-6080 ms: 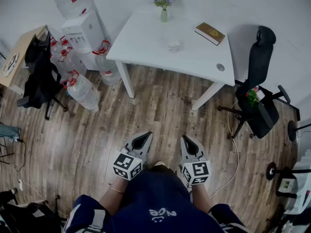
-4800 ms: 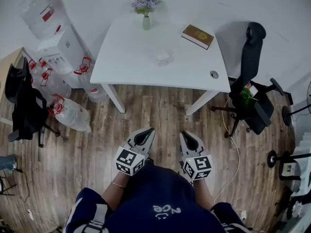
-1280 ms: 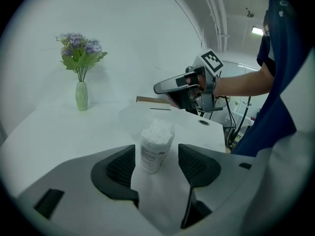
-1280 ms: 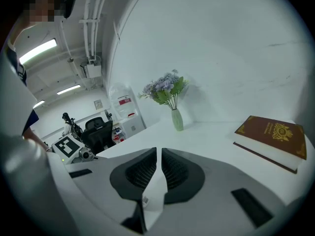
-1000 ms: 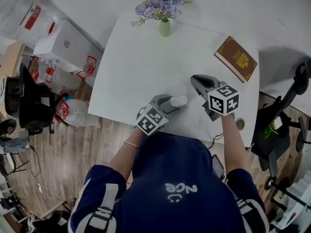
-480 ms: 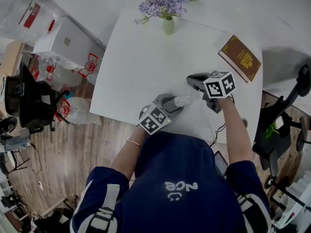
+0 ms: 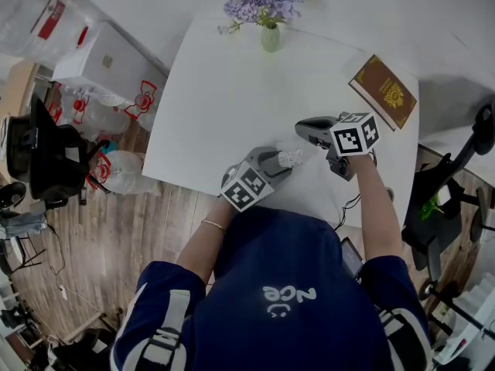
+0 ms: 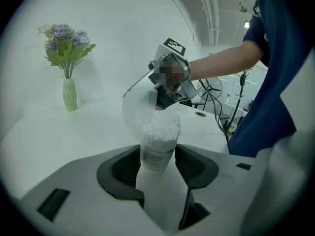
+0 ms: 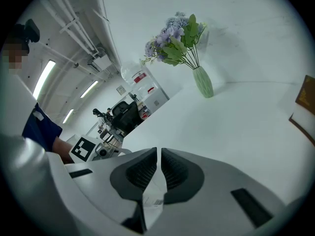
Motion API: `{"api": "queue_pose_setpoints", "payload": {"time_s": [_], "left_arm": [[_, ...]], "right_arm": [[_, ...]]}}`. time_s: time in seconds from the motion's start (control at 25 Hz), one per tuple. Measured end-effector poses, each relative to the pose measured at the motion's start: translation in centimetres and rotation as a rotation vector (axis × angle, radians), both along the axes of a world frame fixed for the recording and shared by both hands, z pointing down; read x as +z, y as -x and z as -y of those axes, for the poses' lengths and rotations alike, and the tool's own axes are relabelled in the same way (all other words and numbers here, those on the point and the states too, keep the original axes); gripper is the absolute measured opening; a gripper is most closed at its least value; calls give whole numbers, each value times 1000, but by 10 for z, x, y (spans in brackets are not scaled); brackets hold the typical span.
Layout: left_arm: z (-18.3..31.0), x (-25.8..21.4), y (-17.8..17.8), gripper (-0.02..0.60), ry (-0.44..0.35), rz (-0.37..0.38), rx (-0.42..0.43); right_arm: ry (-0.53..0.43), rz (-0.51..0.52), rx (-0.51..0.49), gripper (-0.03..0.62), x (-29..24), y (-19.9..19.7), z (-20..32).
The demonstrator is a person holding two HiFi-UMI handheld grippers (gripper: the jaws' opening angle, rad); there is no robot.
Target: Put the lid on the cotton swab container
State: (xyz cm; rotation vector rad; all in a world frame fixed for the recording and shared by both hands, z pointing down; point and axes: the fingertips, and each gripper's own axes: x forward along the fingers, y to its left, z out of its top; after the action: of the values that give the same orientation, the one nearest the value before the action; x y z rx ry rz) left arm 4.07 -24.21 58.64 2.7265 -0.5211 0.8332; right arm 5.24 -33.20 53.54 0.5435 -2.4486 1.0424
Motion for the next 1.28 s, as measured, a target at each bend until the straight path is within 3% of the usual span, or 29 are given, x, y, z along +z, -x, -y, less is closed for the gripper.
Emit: {"api": "queue_pose_setpoints", "payload": {"time_s": [0.64,1.28], "left_arm": [[-2,0,-2,238,-14,7,-2],[-4,0,-3,238,-30,15,-7]], "right_arm": [[-113,-1,-91,57,-16,9,-40],[-290,-97,-37,58,-20,11,-73]]}}
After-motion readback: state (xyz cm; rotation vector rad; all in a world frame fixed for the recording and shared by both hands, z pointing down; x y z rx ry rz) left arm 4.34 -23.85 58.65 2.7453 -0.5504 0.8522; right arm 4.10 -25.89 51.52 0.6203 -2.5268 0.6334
